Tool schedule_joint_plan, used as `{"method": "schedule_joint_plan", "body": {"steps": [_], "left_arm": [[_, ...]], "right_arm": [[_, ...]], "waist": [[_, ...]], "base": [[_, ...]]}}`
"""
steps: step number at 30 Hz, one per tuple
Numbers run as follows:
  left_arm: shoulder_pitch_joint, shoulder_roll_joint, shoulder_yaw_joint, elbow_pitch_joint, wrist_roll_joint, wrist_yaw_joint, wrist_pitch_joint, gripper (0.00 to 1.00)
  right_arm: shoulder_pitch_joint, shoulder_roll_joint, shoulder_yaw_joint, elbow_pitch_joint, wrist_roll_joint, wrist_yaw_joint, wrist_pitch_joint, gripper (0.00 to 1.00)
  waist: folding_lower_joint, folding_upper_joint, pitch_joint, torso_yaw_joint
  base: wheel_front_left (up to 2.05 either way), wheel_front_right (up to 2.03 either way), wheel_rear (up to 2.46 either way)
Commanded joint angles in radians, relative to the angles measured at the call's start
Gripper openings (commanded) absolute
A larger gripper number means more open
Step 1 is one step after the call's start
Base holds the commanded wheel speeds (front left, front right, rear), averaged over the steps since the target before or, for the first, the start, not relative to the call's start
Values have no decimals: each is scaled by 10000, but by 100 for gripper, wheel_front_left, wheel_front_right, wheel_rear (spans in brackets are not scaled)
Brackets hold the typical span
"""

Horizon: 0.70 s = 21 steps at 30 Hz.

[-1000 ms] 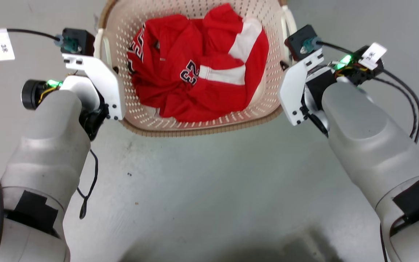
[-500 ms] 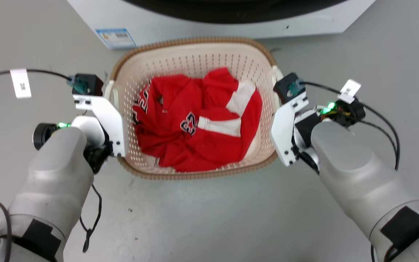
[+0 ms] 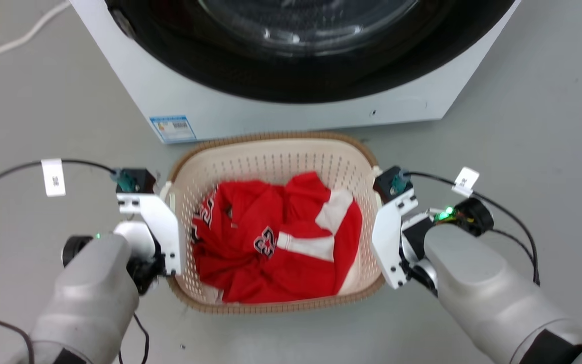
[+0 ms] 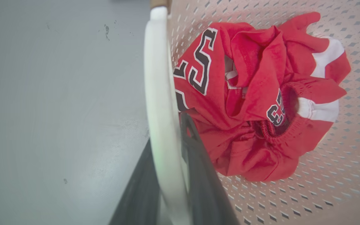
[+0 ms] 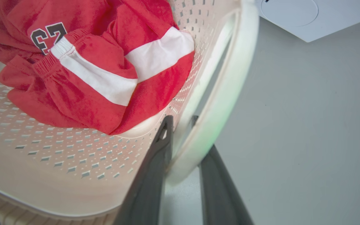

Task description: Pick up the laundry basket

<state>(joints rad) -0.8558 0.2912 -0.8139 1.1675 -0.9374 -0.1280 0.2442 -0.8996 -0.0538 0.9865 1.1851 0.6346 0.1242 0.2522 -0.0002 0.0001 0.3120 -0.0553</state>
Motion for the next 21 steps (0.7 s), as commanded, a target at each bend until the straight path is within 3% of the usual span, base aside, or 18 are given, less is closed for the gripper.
{"method": "schedule_joint_plan", "body": {"steps": [1, 21], "left_arm": [[143, -71, -66, -69, -89, -38, -33, 0], [1998, -290, -793, 22, -1177, -41, 380, 0]], "right_arm": [[273, 63, 184, -54, 95, 118, 57, 0], [1847, -74, 1850, 61, 1837, 117, 466, 0]], "waist": [[2, -1, -467, -87], [2, -1, -2846, -271]], "base": [[0, 0, 0], [0, 0, 0]]}}
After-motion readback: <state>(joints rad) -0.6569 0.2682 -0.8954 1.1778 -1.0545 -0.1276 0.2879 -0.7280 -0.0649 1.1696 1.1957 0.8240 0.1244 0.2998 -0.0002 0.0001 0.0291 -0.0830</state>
